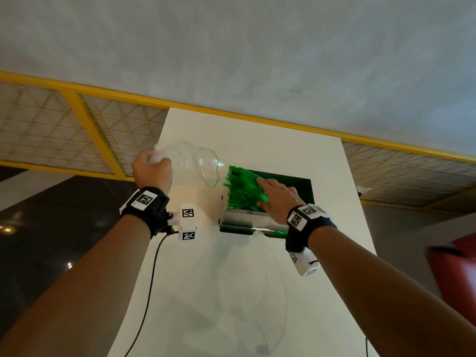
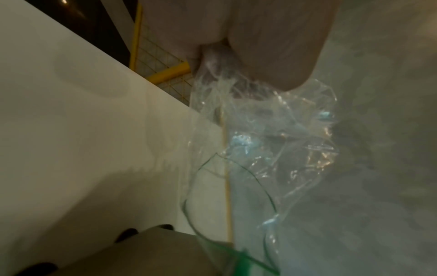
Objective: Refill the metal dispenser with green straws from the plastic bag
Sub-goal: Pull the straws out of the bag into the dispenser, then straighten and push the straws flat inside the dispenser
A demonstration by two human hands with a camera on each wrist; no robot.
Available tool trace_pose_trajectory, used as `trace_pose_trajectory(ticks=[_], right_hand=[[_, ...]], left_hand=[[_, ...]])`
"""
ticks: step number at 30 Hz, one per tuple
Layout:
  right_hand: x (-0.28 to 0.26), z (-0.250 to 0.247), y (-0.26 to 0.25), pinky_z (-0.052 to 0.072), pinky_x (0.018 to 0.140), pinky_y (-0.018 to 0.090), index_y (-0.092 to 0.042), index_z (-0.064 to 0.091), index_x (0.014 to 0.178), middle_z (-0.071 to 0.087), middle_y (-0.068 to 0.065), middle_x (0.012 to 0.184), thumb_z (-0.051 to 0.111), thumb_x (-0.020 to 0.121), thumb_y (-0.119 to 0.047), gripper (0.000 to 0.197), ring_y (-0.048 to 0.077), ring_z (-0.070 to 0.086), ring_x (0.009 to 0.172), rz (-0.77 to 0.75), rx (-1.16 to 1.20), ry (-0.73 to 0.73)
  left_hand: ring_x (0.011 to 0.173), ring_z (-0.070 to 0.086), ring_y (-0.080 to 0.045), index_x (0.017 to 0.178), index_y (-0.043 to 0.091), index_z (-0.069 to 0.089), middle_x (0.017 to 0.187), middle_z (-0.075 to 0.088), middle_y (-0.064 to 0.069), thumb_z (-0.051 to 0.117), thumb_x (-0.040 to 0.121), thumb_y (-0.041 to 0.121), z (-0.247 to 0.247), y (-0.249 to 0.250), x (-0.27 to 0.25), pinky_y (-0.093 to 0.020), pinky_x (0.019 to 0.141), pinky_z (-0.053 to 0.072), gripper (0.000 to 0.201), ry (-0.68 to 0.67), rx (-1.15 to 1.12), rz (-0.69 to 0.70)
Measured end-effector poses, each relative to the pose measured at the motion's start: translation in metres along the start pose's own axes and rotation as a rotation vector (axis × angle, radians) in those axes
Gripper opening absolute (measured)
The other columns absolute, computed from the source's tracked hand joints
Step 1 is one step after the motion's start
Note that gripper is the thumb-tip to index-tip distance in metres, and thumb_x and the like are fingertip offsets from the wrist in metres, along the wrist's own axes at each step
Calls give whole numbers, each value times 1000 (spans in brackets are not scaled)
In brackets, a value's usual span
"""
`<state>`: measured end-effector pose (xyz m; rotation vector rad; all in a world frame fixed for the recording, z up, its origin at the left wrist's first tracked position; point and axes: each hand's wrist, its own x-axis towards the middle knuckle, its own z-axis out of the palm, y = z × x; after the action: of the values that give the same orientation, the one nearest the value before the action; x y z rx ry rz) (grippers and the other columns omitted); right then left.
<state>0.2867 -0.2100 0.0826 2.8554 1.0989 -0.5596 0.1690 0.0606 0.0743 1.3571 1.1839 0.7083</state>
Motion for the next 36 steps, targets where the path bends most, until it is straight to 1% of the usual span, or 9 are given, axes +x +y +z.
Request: trace_pose_trajectory(ticks=[3, 6, 11, 15, 20, 23, 26, 31, 36], right_hand=[[0, 1, 1, 33, 115, 50, -21, 20, 161, 35, 6, 162, 56, 101, -40, 72, 29, 45, 141, -14, -20, 2], [0, 0, 1, 34, 115, 49, -20, 18, 161, 35, 7, 161, 58, 100, -42, 77, 29, 46, 140, -41, -41, 7], [1, -11, 13, 31, 118, 48, -20, 17, 161, 34, 6, 162, 67, 92, -52, 92, 27, 42, 144, -84, 11, 26], [-1, -20, 35, 34, 118, 47, -22, 24, 160, 35, 4, 161, 70, 87, -56, 92, 27, 43, 142, -59, 29, -16], [3, -19, 53, 33, 120, 44, -22, 24, 160, 33, 3, 164, 74, 85, -52, 95, 26, 39, 146, -45, 25, -99], [9, -13, 55, 33, 120, 43, -22, 23, 161, 31, 4, 165, 76, 84, -48, 97, 26, 39, 147, -51, 43, -127], [16, -5, 51, 37, 118, 43, -23, 18, 162, 35, 6, 163, 78, 85, -44, 99, 28, 43, 144, -61, 55, -155], [22, -3, 42, 47, 107, 44, -23, 26, 159, 44, 8, 149, 77, 85, -32, 90, 32, 53, 131, -70, 23, -174], [23, -6, 41, 52, 91, 41, -22, 45, 144, 56, 5, 124, 70, 85, -43, 68, 30, 61, 109, -101, 33, -144]], left_hand=[[101, 61, -30, 122, 9, 63, 123, 65, -14, 60, 85, 7, -3, -21, -4, -32, 79, 45, 37, 31, 143, -34], [125, 55, -39, 136, 13, 56, 144, 50, -18, 65, 88, 21, -4, -46, -3, -42, 93, 47, 49, -69, 361, -100], [133, 43, -41, 136, 35, 53, 142, 50, -15, 61, 79, 48, -8, -62, -10, -59, 110, 34, 59, -237, 720, -97], [140, 28, -39, 131, 28, 53, 149, 33, -12, 68, 76, 47, -2, -50, -20, -56, 116, 22, 61, -185, 898, 43], [133, 38, -39, 124, 10, 52, 141, 44, -14, 72, 75, 24, 13, -34, -33, -53, 111, 29, 55, -188, 702, 302], [132, 41, -30, 128, 8, 51, 137, 48, -13, 62, 87, 11, 32, -24, -53, -48, 111, 35, 43, -415, 437, 425], [144, 34, -22, 147, 10, 40, 153, 41, -10, 51, 100, 17, 56, -19, -77, -41, 120, 28, 49, -642, 412, 502], [157, 9, -14, 162, 16, 14, 171, 11, -2, 35, 108, 29, 81, -31, -102, -37, 127, 11, 59, -785, 439, 398], [149, 31, -14, 155, 12, 34, 163, 34, -4, 31, 106, 22, 86, -34, -107, -34, 124, 24, 49, -662, 229, 306]])
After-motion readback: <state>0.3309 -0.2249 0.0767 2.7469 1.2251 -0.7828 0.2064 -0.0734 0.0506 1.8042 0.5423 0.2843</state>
